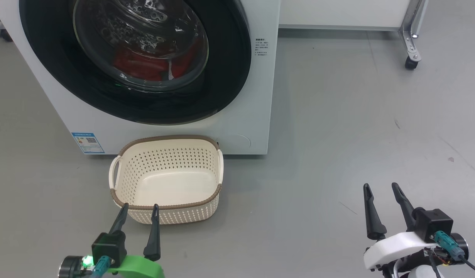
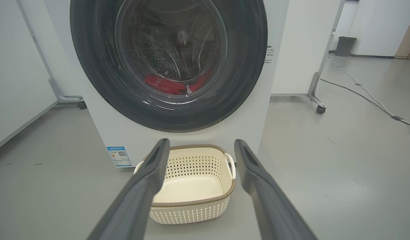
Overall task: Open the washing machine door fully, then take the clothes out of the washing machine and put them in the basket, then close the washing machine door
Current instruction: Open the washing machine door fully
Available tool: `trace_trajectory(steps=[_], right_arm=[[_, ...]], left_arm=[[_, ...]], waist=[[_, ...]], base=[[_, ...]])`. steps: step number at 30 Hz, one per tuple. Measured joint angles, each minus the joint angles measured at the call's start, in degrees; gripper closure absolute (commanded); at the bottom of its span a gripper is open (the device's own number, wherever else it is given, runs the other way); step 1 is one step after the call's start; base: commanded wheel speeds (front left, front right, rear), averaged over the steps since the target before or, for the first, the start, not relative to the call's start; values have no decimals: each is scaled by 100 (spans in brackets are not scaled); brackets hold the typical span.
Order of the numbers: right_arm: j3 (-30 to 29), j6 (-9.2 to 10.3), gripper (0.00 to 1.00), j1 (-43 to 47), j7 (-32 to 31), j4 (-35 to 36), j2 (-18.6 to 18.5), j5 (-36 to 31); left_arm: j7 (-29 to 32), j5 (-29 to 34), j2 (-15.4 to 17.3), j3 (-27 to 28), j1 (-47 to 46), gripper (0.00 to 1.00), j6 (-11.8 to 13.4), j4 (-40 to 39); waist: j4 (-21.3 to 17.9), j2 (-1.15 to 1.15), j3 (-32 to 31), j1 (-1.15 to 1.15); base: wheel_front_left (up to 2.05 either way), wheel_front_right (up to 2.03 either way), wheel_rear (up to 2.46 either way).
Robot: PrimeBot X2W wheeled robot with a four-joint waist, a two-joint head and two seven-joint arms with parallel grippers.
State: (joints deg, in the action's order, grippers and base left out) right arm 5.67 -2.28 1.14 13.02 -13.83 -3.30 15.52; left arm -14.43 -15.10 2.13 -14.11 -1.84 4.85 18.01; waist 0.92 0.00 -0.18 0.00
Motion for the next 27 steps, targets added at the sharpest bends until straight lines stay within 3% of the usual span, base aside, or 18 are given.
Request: trace_trajectory(steps=[7,8,9,10,11,27], right_arm=[[-43,23,0,-77,41,77,-23,-1],[-52,25,16,-108,42,115,-32,-1],[-55,24,57,-144,42,151,-41,-1],[-55,24,57,-188,42,182,-47,-1],[-54,12,100,-226,42,226,-57,-1],[-83,-323,100,-1562,-220,717,-255,573]], left_arm=[[0,-15,0,-55,-34,0,32,-42],[0,-55,0,-53,-63,0,47,-53],[0,-81,1,-52,-94,0,47,-75],[0,-101,1,-53,-129,0,47,-101],[0,-103,1,-54,-163,0,47,-137],[-1,-118,0,-216,-662,0,48,-487]], waist=[[25,0,138,0],[32,0,171,0],[40,0,208,0],[48,0,246,0],[58,0,287,0],[303,0,1269,0]], base=[[0,0,0],[0,0,0],[0,0,0],[0,0,0],[0,0,0],[0,0,0]])
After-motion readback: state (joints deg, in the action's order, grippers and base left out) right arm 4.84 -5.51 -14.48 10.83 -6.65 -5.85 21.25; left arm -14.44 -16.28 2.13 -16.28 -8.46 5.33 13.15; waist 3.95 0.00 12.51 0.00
